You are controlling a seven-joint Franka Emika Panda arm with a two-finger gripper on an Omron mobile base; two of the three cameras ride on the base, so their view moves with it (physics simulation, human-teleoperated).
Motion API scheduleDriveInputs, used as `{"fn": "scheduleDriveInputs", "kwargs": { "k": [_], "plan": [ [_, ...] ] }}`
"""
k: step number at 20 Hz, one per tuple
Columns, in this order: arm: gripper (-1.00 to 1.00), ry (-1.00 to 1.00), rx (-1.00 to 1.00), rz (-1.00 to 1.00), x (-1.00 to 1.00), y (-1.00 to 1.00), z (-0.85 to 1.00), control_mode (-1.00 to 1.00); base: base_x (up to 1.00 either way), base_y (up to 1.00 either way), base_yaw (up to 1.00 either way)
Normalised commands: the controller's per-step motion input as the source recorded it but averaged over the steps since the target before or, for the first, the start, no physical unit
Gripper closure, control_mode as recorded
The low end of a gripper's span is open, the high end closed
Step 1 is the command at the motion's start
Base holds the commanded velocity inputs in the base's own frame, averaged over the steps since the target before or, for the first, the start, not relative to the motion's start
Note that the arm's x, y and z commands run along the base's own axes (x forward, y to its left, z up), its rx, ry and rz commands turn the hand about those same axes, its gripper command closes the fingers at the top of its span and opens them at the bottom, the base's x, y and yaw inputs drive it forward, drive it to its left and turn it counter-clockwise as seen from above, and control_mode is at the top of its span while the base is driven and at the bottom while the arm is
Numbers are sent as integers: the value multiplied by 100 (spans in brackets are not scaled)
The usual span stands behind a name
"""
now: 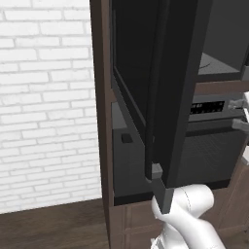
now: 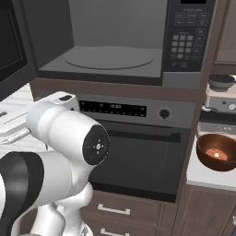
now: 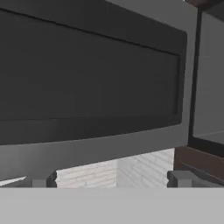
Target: Open the microwave, place the bowl with waffle inside the microwave, then close the microwave door and turn it on.
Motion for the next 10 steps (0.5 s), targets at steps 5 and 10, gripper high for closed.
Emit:
{"fn": "scheduleDriveInputs", "kwargs": {
  "k": [5,10],
  "plan": [
    [-100,6,-17,-28,31,-71,0,-100,0,0,0],
    [-100,8,-15,-34,21,-71,0,-100,0,0,0]
  ]
}}
